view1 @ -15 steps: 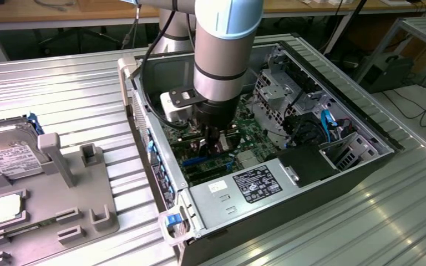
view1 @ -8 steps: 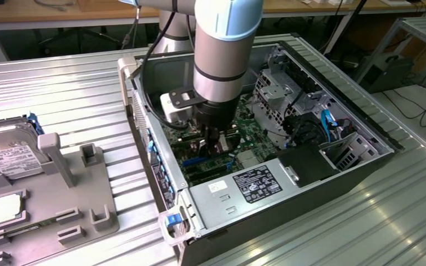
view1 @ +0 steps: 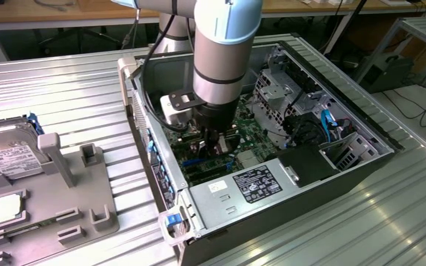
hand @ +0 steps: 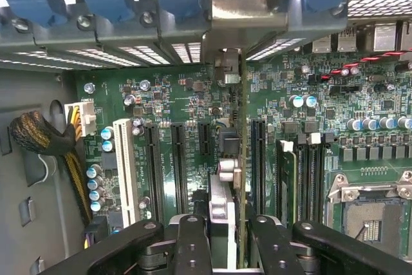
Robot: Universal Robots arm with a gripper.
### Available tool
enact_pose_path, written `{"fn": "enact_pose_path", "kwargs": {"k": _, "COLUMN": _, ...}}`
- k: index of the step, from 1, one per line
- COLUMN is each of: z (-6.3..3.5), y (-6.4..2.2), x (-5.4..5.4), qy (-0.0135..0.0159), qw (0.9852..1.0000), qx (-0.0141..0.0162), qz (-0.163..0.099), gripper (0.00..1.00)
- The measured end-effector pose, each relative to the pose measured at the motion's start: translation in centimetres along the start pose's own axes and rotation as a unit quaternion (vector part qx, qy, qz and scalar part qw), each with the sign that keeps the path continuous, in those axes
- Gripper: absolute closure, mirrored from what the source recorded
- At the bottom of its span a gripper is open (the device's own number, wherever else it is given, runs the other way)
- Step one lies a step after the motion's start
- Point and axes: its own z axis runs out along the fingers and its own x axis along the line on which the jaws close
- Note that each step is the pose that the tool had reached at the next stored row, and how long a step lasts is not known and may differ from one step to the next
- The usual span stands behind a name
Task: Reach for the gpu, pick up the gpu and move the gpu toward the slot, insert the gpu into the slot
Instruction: 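Insert the gpu into the slot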
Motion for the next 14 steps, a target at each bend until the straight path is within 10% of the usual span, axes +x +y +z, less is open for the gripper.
{"fn": "enact_pose_path", "kwargs": {"k": 14, "z": 0.56, "y": -0.08, "x": 0.00, "qy": -0.0001, "qw": 1.0000, "qx": 0.0000, "qz": 0.000, "gripper": 0.71}}
